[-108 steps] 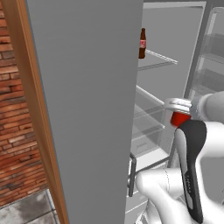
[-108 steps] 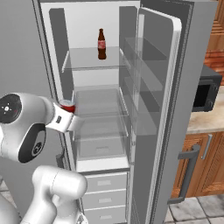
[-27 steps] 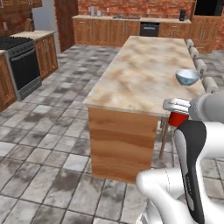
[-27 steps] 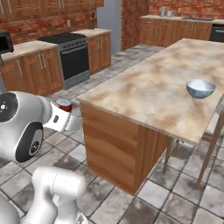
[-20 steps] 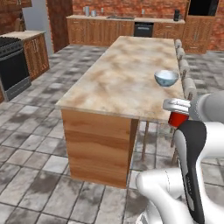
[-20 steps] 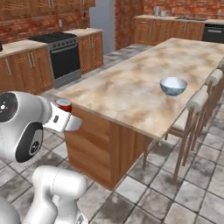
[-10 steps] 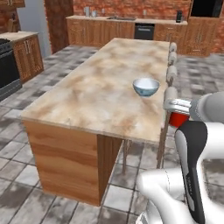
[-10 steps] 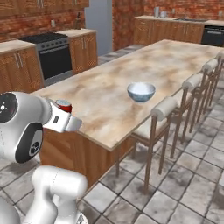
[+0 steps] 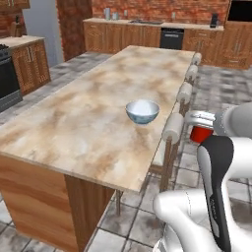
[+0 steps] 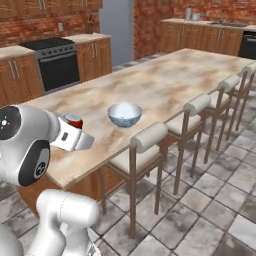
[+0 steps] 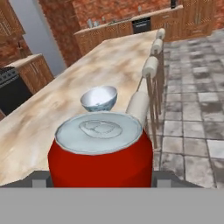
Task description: Open the fridge, grab two sodas, and place both sodas inside the bowl with ice on the dining counter.
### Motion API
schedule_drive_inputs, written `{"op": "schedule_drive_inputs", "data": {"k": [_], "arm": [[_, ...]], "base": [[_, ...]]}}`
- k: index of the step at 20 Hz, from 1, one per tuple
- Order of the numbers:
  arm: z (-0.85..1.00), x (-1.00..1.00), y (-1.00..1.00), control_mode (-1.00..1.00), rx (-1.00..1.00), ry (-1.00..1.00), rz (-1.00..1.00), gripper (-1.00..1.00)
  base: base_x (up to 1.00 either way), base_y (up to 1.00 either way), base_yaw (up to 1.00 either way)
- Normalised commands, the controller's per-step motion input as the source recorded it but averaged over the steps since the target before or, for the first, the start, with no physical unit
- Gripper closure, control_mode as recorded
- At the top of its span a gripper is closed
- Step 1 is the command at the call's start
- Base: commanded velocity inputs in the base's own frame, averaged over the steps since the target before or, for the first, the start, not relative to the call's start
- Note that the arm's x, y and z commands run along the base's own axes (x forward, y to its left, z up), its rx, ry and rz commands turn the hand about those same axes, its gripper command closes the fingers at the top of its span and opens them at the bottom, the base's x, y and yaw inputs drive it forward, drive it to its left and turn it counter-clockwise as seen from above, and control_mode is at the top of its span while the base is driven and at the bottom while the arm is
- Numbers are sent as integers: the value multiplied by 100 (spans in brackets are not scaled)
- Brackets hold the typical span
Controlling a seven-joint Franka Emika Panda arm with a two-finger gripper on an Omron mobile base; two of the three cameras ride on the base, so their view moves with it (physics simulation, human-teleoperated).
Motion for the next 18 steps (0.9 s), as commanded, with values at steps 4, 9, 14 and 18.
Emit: {"op": "schedule_drive_inputs", "data": {"k": [4, 9, 14, 18], "arm": [[0, 0, 0, 100, 0, 0, 0, 100], [0, 0, 0, 100, 0, 0, 0, 100], [0, 0, 0, 100, 0, 0, 0, 100], [0, 0, 0, 100, 0, 0, 0, 100]], "base": [[40, -72, 35], [42, -55, 45], [36, -53, 46], [24, -58, 45]]}}
